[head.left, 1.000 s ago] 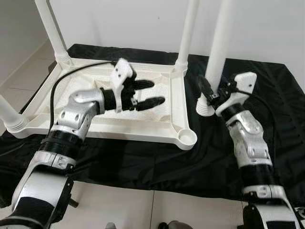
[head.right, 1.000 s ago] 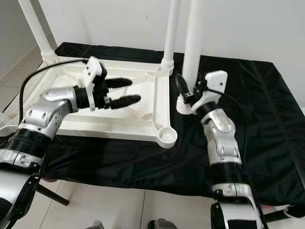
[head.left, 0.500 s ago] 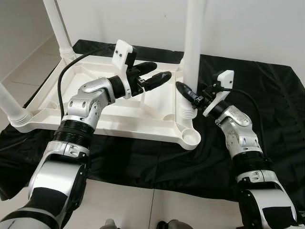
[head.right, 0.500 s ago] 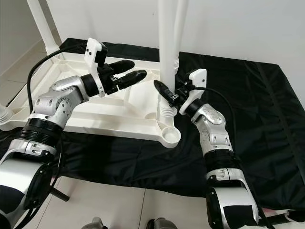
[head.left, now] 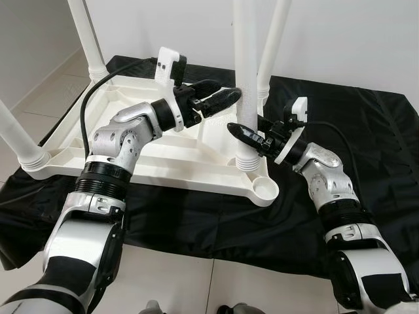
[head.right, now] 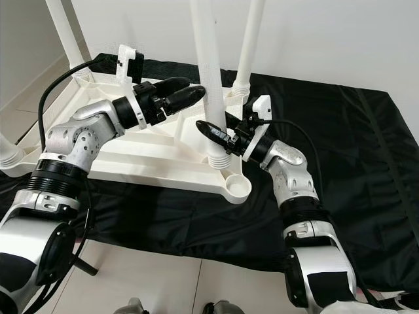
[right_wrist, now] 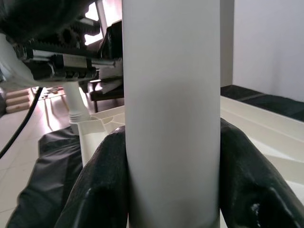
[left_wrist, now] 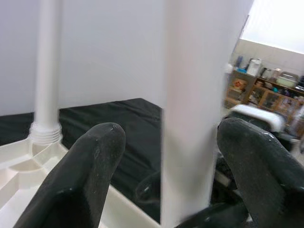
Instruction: Building children table
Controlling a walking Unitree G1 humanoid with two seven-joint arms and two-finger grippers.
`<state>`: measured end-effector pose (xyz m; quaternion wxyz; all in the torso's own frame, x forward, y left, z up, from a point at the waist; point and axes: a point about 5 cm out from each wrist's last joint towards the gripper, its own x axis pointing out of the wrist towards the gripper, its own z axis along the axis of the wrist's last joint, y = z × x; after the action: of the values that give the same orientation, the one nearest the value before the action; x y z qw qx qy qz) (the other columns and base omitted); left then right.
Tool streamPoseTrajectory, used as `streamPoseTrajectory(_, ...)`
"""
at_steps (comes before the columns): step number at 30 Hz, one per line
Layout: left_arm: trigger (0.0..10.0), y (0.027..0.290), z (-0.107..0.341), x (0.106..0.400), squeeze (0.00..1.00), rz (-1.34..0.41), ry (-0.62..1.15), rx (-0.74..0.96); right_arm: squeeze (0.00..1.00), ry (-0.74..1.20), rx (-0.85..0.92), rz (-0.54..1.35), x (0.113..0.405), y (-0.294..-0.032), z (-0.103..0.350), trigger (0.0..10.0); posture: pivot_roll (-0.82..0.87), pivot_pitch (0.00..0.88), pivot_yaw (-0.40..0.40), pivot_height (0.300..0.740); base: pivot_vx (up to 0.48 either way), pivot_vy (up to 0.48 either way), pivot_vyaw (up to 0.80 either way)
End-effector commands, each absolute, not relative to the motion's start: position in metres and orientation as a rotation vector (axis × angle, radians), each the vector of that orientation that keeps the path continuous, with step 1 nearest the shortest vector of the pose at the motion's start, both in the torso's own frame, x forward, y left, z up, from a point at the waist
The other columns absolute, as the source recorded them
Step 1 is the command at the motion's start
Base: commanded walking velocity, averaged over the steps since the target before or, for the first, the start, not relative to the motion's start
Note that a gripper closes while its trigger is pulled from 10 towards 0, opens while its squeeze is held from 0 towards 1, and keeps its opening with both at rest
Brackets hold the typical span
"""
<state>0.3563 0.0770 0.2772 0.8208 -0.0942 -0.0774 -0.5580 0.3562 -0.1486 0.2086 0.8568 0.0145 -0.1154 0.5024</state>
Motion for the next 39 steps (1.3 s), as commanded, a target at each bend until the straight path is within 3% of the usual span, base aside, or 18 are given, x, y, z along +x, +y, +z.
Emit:
streamPoseTrajectory(1, 10.0, 0.071, 0.278, 0.343, 0.00, -1.395, -0.179, -0.184, 0.00, -0.253, 0.048, 1.078, 0.357, -0.152, 0.215, 10.0, 0.01, 0.000, -0.045, 0.740, 0.000, 0.000, 0.00)
streamPoseTrajectory(10, 10.0, 0.073, 0.281, 0.334, 0.00, -1.475, -0.187, -0.188, 0.00, -0.233, 0.062, 1.099, 0.360, -0.158, 0.215, 10.0, 0.00, 0.000, -0.047, 0.740, 0.000, 0.000, 0.00)
streamPoseTrajectory(14, 10.0, 0.076, 0.284, 0.327, 0.00, -1.555, -0.173, -0.199, 0.00, -0.131, 0.092, 1.314, 0.348, -0.168, 0.210, 10.0, 0.00, 0.000, -0.046, 0.740, 0.000, 0.000, 0.00)
streamPoseTrajectory(20, 10.0, 0.071, 0.284, 0.324, 0.00, -1.584, -0.162, -0.196, 0.00, -0.106, 0.064, 1.409, 0.343, -0.165, 0.210, 10.0, 0.00, 0.000, -0.044, 0.740, 0.000, 0.000, 0.00)
streamPoseTrajectory(39, 10.0, 0.050, 0.291, 0.311, 0.00, -1.685, -0.159, -0.195, 0.00, -0.089, 0.055, 1.487, 0.343, -0.155, 0.210, 10.0, 0.00, 0.000, -0.038, 0.740, 0.000, 0.000, 0.00)
